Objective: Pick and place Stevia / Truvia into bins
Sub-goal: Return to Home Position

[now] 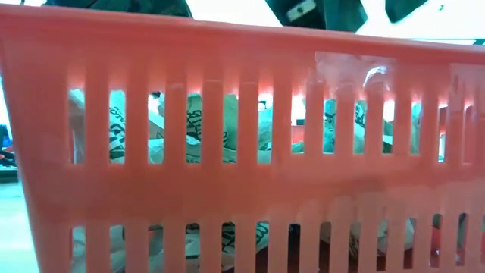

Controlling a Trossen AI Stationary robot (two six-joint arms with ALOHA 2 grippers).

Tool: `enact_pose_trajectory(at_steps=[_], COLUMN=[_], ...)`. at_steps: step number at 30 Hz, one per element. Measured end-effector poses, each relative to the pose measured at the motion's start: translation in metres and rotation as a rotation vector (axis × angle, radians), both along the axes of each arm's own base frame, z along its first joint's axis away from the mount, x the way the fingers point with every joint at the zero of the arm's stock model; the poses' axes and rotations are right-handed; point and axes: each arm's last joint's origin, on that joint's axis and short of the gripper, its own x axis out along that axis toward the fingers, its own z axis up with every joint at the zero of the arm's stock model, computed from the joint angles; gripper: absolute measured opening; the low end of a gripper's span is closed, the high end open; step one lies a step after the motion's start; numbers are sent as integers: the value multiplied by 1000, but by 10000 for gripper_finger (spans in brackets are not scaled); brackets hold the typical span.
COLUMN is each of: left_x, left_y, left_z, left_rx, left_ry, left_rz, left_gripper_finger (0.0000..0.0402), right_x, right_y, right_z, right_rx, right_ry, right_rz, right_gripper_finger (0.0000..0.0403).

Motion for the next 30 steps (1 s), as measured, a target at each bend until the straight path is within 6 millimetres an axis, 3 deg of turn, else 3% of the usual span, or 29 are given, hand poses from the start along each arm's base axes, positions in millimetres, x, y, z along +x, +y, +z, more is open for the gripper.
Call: enact_pose_trajectory(at_steps=[4, 9, 16, 22, 30], left_x=[7, 10, 18, 26, 28], left_y=[-3, -3, 15, 45, 94], left_z=[13, 22, 34, 43, 49], left_rx=[31, 149, 261, 331, 251], left_ry=[-149, -239, -351, -428, -466], left_rz=[-47, -117, 0, 63, -35], left_gripper_finger=[148, 148, 148, 148, 148], right_x=[-11, -42, -89, -132, -183], right_y=[-7, -28, -61, -87, -133], right_z=[27, 62, 104, 109, 83], right_rx=[3, -165, -307, -230, -80], right_ry=[-42, -96, -331, -441, -641], right_rz=[-59, -105, -287, -325, -441], right_gripper_finger=[132, 126, 119, 120, 120])
